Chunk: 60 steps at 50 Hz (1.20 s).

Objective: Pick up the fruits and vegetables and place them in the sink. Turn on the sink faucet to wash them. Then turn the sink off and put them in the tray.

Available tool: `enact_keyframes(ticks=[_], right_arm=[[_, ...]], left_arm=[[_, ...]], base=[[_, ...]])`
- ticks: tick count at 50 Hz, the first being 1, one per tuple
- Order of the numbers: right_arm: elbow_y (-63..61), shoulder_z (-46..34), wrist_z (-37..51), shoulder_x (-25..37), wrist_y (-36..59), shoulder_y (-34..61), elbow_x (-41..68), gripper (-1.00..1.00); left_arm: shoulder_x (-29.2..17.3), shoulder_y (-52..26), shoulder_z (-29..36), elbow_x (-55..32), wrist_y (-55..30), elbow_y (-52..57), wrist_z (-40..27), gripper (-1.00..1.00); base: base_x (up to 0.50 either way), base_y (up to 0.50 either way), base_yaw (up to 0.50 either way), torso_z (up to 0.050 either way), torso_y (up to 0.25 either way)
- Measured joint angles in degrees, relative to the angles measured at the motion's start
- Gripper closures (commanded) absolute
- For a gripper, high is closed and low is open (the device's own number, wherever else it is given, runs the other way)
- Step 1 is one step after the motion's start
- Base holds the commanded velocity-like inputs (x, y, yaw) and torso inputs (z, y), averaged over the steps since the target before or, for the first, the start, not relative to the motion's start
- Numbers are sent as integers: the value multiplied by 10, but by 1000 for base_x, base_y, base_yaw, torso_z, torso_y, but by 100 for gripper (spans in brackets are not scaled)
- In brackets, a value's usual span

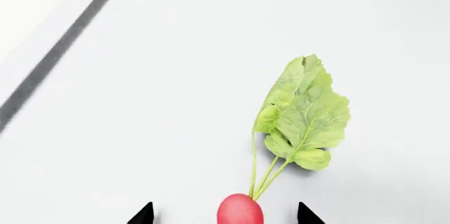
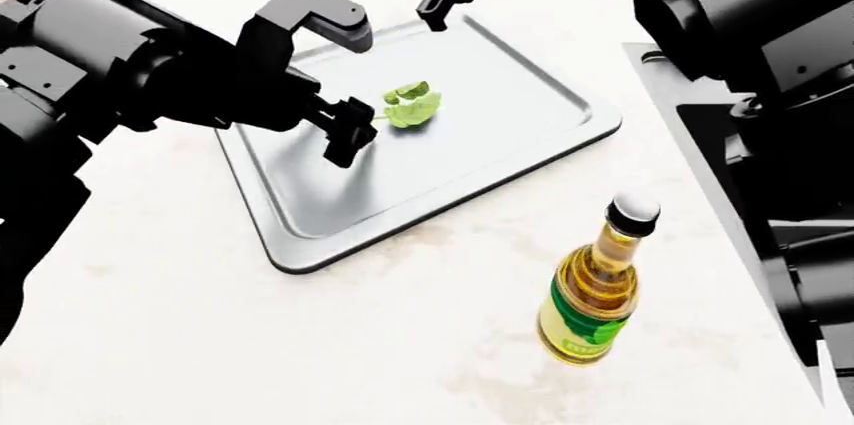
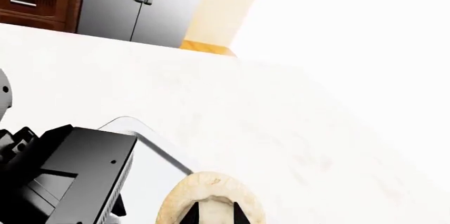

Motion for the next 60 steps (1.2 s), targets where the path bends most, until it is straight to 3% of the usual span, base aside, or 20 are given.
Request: enact_keyframes(ticks=[7,15,33,53,54,60], right_arm=[[18,-4,0,-4,-11,-3,-4,100],[82,-13,-3,-23,-45,-4,-17,100],[386,-64,-66,-95,-183,35,-88,100],[300,-130,-156,-61,-82,12,-122,100],[297,-132,-159,-60,-78,11,-122,-100],[288,-140,-168,-56,-68,9,-126,-100]], left_arm=[[-12,-8,-16,-18,-9,23,-16,-100],[-60,-30,-64,-75,-38,102,-75,-100],[-191,-96,-176,-242,-117,279,-247,-100],[-225,-152,-216,-285,-142,314,-295,-100],[-225,-152,-216,-285,-142,314,-294,-100],[-226,-153,-217,-283,-140,314,-292,-100]], base=[[0,0,0,0,0],[0,0,0,0,0],[0,0,0,0,0],[0,0,0,0,0],[0,0,0,0,0],[0,0,0,0,0]])
